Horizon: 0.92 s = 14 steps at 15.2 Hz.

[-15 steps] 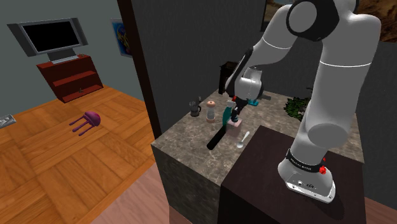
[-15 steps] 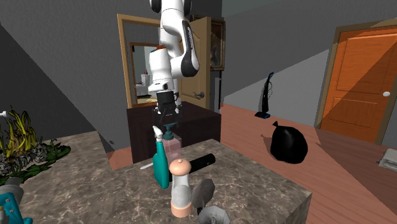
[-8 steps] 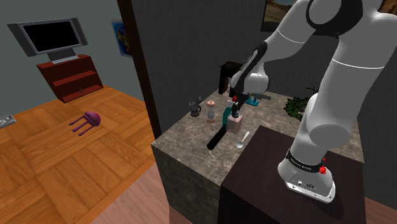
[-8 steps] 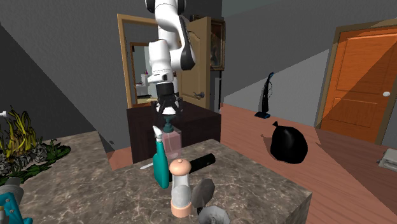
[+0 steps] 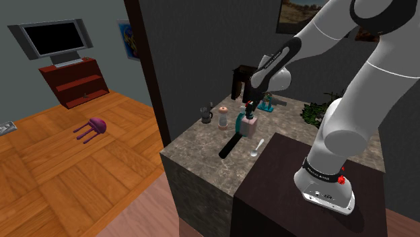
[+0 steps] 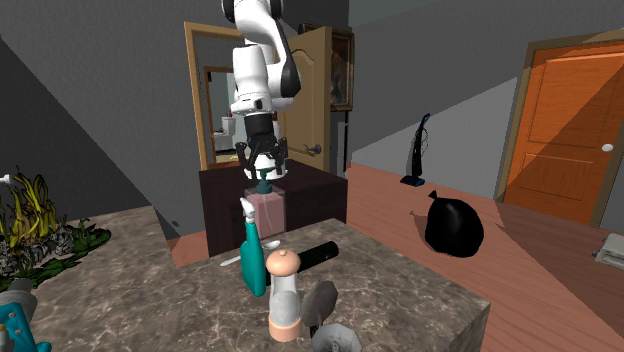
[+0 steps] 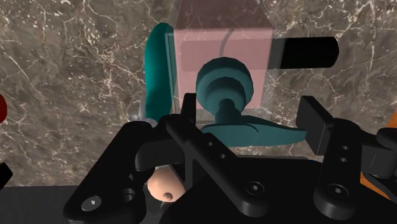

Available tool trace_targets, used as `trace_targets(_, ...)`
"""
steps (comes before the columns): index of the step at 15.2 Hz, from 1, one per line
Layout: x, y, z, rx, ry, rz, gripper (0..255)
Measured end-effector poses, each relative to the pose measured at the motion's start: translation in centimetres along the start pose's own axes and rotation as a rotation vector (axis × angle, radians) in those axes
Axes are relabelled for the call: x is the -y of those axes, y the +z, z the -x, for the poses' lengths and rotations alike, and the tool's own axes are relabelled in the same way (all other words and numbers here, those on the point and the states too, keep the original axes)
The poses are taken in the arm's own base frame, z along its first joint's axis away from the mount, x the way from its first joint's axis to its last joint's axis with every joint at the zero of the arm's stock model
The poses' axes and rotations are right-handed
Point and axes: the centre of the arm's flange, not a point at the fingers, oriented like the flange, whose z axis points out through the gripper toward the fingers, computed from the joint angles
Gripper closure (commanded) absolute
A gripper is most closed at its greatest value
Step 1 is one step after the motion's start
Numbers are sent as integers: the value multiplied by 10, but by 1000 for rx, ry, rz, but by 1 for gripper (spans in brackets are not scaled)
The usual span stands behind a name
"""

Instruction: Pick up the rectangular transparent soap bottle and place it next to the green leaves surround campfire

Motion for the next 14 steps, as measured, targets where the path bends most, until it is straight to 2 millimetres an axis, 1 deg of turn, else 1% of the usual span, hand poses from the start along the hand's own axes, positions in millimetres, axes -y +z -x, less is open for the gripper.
trace_targets(14,2,-73,-15,0,0,1,255)
